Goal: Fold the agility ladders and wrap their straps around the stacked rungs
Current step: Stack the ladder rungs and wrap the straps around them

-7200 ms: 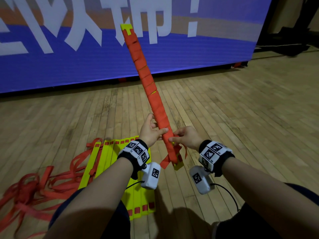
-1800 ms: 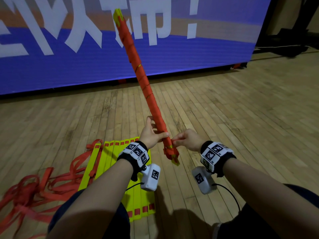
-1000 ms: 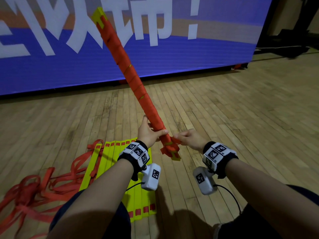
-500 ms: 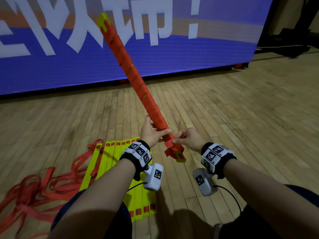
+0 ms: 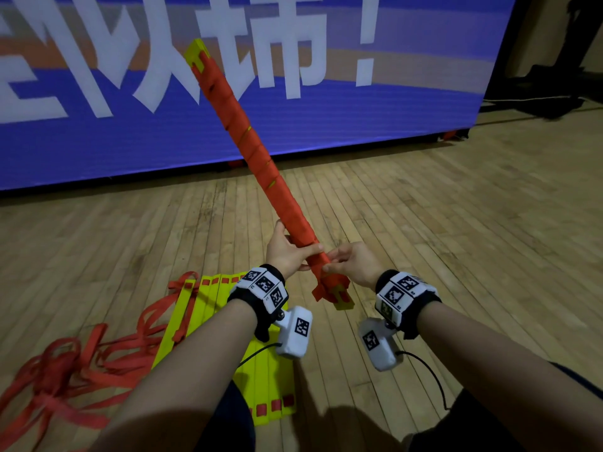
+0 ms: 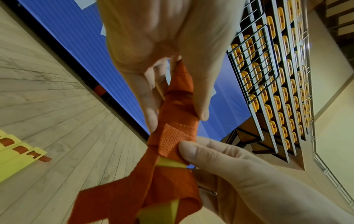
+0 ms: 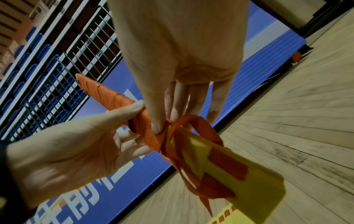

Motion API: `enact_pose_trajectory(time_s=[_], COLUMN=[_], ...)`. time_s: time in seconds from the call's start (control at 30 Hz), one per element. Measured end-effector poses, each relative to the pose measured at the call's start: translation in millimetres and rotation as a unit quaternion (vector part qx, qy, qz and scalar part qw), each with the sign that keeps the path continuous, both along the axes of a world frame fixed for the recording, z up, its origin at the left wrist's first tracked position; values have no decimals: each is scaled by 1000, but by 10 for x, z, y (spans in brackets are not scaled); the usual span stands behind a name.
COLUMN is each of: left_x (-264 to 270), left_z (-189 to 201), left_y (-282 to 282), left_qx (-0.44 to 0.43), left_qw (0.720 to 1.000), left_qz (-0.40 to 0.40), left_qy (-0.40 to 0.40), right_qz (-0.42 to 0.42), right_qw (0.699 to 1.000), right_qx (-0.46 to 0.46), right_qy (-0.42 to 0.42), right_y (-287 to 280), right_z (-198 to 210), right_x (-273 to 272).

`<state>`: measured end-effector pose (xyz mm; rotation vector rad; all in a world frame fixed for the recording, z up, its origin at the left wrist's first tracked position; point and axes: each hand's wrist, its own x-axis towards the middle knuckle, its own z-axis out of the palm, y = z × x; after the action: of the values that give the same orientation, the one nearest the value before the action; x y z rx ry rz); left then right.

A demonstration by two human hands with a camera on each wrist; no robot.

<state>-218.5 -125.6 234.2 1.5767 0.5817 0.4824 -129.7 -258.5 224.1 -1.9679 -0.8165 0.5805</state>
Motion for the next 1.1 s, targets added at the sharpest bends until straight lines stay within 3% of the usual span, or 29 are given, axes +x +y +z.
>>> enact_pose_trajectory(time_s=[0.57,0.87,1.1], left_x=[223,889,1377], left_z=[683,968,1297], left_y=[508,1148,1534], left_qx=[-24,-57,-54], left_qw=[998,994,992], left_qz=[-43,-86,-113], left_qy=[-25,-28,-7], right_qz=[53,75,56], right_qw=[997,977,969], right_qx=[13,2,-14], right_qy=[59,201,241], right_y=[436,927,1287], right_z=[780,1074,1372], right_x=[363,1092,1525])
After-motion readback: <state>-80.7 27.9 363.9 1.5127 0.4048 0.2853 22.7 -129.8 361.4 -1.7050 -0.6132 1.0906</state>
